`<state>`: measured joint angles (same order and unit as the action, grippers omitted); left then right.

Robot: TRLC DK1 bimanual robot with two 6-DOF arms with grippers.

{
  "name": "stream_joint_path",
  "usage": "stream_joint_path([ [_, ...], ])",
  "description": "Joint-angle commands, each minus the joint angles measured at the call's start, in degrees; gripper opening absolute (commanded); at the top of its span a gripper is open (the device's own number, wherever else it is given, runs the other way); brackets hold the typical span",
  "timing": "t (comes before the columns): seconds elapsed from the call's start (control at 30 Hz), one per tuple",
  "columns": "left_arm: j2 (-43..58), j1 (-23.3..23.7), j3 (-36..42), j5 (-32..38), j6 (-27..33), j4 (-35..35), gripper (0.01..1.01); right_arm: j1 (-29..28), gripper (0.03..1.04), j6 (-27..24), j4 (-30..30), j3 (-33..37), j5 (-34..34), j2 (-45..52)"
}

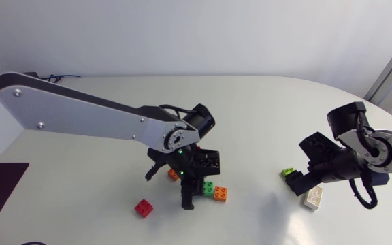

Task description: Sort duplo bricks by size, large to the right and small to the left

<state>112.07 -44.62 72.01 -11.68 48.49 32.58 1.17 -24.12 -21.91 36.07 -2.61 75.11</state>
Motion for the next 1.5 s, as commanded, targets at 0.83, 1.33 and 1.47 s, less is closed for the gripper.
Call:
stream_joint_path([
  [0.83, 27.15, -7.76, 44.27, 1.93, -1.82, 17.52, 0.887, -10.22, 1.0, -6.03, -3.4, -6.81, -4.77, -10.69],
  [1.33, 9.66, -6.18, 21.95, 0.43, -0.06, 12.25, 0.93, -8.29, 1.0, -5.41, -3.58, -7.42, -4.68, -11.21],
  [1.47, 8.87, -6.44, 18.87, -1.33, 0.99, 12.16, 0.926, -8.11, 1.0, -5.5, -3.4, -7.77, -4.68, -11.21],
])
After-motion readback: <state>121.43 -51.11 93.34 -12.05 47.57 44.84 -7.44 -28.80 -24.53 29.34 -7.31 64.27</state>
